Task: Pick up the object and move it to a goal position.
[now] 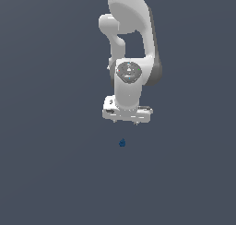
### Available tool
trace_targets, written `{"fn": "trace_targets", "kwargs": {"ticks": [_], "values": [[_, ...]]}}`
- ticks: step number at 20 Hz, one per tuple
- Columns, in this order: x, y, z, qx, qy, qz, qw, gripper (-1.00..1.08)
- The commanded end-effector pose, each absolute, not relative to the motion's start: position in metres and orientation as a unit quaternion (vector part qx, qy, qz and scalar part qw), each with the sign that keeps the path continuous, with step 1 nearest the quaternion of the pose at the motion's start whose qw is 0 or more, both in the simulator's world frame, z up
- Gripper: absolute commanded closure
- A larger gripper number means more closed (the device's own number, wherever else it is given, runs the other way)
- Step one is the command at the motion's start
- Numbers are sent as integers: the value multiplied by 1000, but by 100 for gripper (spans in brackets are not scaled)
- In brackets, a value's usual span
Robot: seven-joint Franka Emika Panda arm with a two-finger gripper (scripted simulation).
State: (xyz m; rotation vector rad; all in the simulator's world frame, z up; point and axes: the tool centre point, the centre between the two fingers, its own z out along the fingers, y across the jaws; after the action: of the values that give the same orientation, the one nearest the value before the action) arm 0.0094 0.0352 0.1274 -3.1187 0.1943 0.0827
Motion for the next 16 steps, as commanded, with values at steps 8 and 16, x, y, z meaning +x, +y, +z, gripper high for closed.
{"fn": "trace_targets", "kwargs": {"ticks": [8, 16], "values": [[48, 27, 106, -985, 173, 10, 3, -92], [65, 22, 94, -974, 225, 2, 0, -92]]}}
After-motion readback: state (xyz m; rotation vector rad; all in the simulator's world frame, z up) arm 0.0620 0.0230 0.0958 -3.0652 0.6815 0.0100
